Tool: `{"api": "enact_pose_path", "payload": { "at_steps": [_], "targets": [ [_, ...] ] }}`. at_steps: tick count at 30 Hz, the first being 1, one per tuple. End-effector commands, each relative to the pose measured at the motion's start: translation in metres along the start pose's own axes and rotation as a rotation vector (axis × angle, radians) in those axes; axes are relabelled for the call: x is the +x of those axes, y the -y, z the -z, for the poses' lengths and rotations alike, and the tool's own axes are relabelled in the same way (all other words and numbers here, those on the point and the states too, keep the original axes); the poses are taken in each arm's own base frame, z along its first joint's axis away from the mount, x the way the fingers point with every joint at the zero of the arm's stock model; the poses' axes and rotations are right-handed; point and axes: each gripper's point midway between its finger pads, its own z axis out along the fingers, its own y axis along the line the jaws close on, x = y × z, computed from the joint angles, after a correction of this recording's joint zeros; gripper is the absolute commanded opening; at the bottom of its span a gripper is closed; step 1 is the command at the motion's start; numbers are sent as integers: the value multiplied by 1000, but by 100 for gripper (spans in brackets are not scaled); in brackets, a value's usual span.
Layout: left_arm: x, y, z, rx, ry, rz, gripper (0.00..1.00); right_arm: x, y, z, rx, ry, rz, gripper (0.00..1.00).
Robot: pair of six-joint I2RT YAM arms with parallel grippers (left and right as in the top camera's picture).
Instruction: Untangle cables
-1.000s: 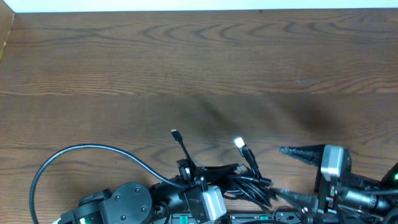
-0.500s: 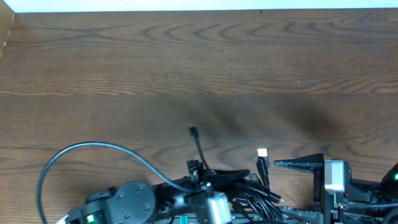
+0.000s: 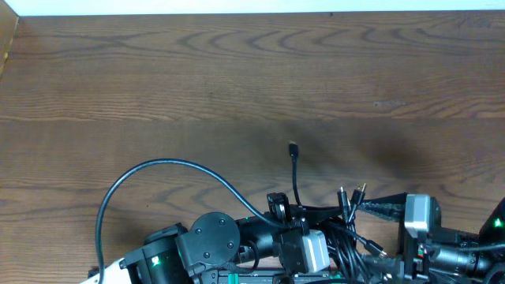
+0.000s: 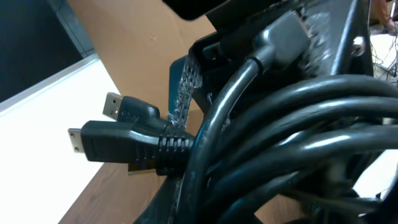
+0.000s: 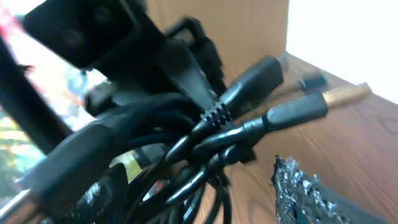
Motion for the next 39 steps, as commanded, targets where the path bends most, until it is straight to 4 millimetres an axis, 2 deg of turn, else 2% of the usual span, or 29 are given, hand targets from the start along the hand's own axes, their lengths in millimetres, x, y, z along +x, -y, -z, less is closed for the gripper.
{"api": "enact_pose_path", "payload": {
  "at_steps": [1,6,11,20,23,27,31,35,39],
  "targets": [
    [-34,9,13,62,120,11,7,16,44,7,263,-84,-22,68],
    [-44,8,25,50,156,4,7,40,71,20,456,-176,-101,67],
    [-56,6,37,38,199,8,7,61,91,38,625,-256,-174,71],
    [-66,7,44,50,240,29,7,75,96,48,693,-313,-215,73],
    [-63,-5,43,-16,222,84,7,76,95,48,695,-311,-238,73],
    [-48,-48,47,-258,172,270,7,77,91,45,674,-300,-271,75],
    [-23,-88,63,-530,128,449,7,72,75,32,553,-267,-286,78],
    [-5,-106,76,-682,102,543,7,60,51,17,380,-221,-245,78],
    [2,-110,77,-720,84,553,7,47,25,7,202,-169,-155,76]
  ]
}}
